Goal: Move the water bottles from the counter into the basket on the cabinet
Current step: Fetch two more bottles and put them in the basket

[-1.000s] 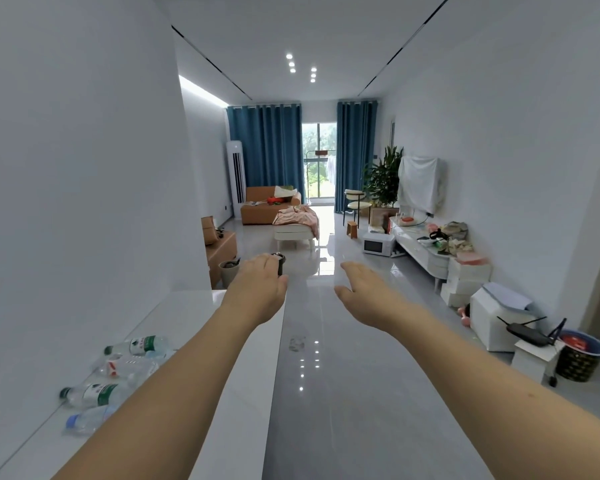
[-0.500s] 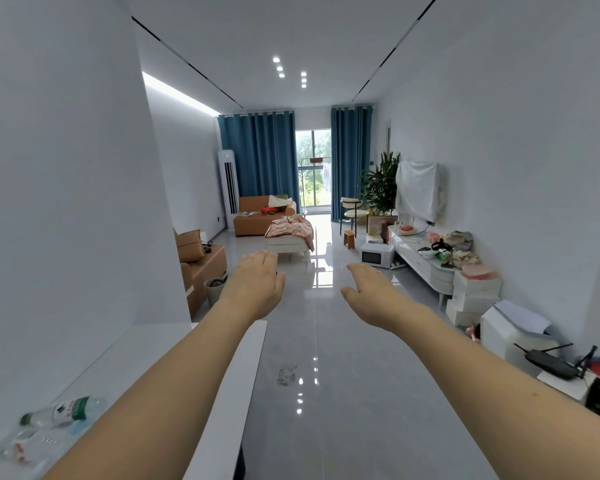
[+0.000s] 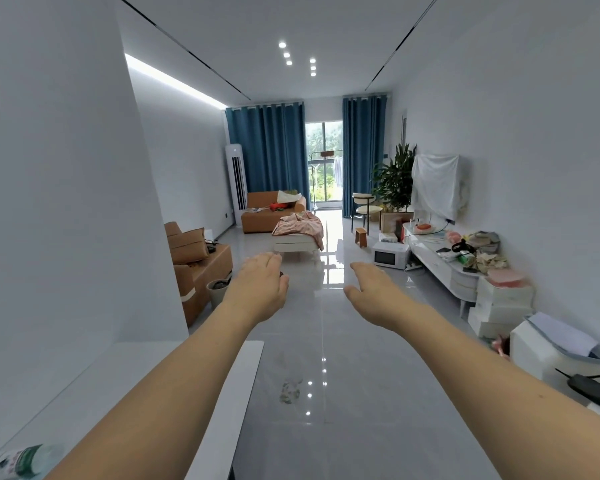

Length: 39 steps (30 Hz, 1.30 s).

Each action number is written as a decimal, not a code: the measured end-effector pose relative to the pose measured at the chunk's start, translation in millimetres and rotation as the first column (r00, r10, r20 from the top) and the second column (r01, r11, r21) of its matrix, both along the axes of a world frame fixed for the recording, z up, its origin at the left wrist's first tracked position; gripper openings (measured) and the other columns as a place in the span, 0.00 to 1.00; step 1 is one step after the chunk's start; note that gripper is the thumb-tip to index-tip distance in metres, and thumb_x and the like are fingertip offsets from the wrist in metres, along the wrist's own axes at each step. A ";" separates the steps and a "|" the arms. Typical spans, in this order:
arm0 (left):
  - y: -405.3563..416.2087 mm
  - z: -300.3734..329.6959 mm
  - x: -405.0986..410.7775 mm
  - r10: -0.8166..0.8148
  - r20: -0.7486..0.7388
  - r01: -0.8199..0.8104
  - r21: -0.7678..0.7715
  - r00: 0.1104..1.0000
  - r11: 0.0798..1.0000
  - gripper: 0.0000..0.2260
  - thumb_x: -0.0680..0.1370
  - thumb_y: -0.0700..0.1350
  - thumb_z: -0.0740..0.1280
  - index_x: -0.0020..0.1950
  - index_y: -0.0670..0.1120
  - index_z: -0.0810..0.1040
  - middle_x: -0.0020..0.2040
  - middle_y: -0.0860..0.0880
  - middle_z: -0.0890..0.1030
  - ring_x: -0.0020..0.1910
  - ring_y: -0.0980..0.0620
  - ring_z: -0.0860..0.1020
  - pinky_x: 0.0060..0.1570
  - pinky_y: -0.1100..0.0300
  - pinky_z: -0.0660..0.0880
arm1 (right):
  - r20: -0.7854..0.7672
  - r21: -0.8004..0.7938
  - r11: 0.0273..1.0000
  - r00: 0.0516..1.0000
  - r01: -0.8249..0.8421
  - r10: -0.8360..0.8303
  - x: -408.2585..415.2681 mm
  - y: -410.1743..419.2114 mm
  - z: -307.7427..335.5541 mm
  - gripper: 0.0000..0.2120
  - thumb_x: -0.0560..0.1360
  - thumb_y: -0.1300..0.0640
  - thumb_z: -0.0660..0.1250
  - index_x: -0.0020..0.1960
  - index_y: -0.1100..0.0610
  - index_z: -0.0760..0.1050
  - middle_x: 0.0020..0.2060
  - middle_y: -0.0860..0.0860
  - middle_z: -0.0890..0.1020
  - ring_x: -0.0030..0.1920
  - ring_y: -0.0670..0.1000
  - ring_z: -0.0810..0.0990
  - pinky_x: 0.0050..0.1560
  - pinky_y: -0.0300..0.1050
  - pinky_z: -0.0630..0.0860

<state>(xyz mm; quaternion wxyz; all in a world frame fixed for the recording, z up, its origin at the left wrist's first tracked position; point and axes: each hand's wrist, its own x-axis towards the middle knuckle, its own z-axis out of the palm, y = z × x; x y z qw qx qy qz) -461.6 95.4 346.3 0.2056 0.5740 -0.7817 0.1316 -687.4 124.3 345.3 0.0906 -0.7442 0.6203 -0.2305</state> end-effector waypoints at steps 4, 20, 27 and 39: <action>-68.1 -3.3 -1.4 0.003 0.017 -0.003 -0.020 1.000 1.000 0.19 0.82 0.50 0.57 0.69 0.41 0.70 0.67 0.42 0.74 0.65 0.45 0.71 0.67 0.51 0.64 | -0.009 -0.017 1.000 1.000 0.013 -0.013 -0.4 -66.8 -4.5 0.26 0.81 0.51 0.56 0.75 0.60 0.58 0.73 0.57 0.64 0.73 0.58 0.61 0.72 0.52 0.59; -282.1 9.9 41.8 0.082 -0.014 -0.081 0.045 0.997 0.996 0.20 0.83 0.49 0.56 0.71 0.40 0.68 0.69 0.42 0.72 0.67 0.44 0.69 0.68 0.50 0.66 | -0.048 -0.012 0.998 0.997 -0.055 0.055 49.9 -305.0 11.0 0.23 0.80 0.51 0.57 0.72 0.59 0.63 0.71 0.57 0.68 0.70 0.58 0.65 0.69 0.52 0.63; -304.9 8.4 96.8 0.244 -0.037 -0.244 0.019 0.969 0.970 0.20 0.82 0.48 0.57 0.71 0.39 0.68 0.70 0.41 0.72 0.68 0.43 0.68 0.69 0.50 0.62 | -0.009 0.018 0.981 0.981 -0.193 0.193 103.9 -365.6 1.3 0.20 0.80 0.51 0.58 0.68 0.60 0.67 0.68 0.59 0.70 0.68 0.60 0.67 0.67 0.52 0.63; -201.5 8.7 233.2 0.703 -0.071 -0.700 0.074 0.707 0.711 0.22 0.84 0.50 0.54 0.75 0.40 0.63 0.75 0.43 0.66 0.72 0.42 0.64 0.70 0.51 0.62 | 0.012 0.006 0.709 0.709 -0.705 0.705 290.3 -365.5 16.4 0.18 0.80 0.52 0.58 0.67 0.59 0.67 0.66 0.57 0.72 0.65 0.58 0.69 0.67 0.55 0.65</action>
